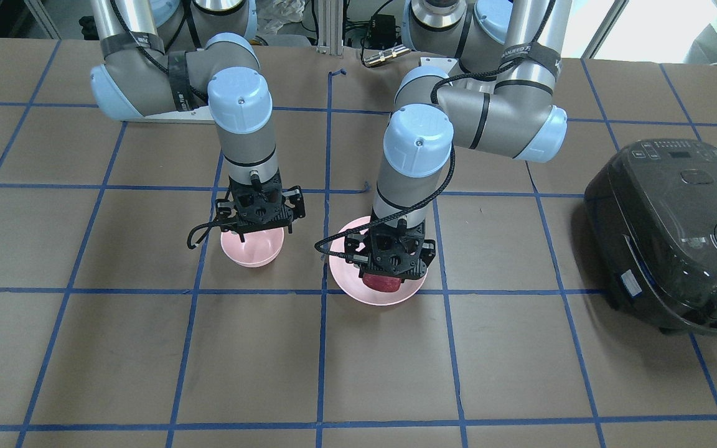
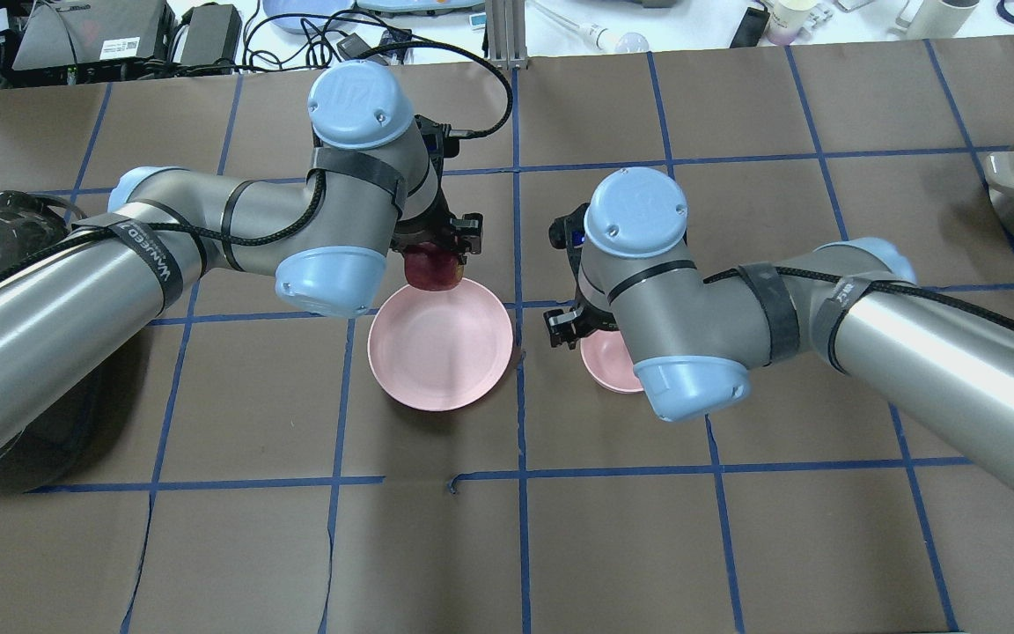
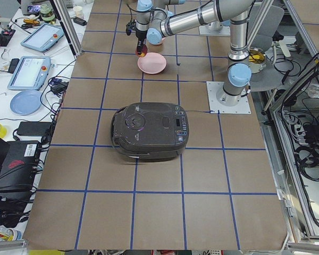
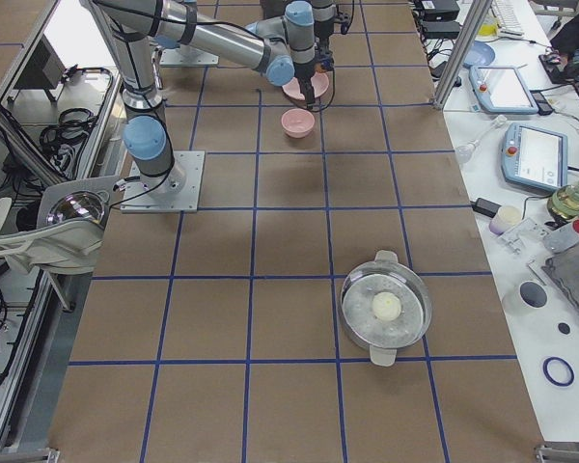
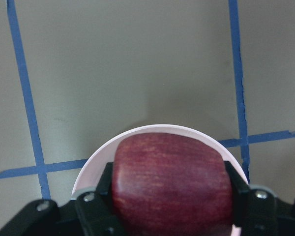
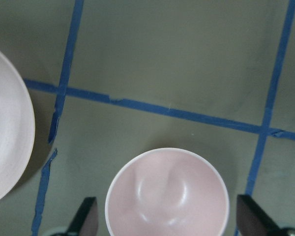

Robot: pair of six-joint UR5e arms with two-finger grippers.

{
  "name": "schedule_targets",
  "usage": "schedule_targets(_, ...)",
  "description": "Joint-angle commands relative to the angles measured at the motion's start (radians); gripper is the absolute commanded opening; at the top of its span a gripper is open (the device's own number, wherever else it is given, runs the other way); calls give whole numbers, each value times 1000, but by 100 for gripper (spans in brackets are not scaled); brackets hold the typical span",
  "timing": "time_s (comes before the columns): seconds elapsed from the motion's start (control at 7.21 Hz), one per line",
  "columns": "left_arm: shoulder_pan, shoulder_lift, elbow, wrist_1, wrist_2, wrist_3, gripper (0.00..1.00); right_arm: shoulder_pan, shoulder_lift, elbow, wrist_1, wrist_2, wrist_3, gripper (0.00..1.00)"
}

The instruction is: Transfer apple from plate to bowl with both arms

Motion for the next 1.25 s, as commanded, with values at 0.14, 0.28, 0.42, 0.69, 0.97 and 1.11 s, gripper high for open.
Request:
schedule_targets(0.14, -5, -1, 0, 1, -26, -5, 4, -153, -36, -342, 461, 12, -5, 100)
schedule_targets(0.28, -9, -16, 0, 11, -49, -46, 4, -167, -45, -439, 593, 0, -9, 100)
schedule_targets(0.42, -12, -11, 20, 14, -109, -75, 4, -170, -67, -481, 653, 9, -9, 100)
schedule_targets(0.69, -63, -42, 95, 6, -144, -161, 4, -172, -81, -477, 652, 10, 1, 100)
schedule_targets(0.97, -122, -71, 141, 14, -190, -279, 4, -170, -91, -475, 639, 12, 5, 100)
schedule_targets(1.11, -162, -86, 141, 15, -190, -304, 4, -175, -105, -451, 639, 12, 8, 100)
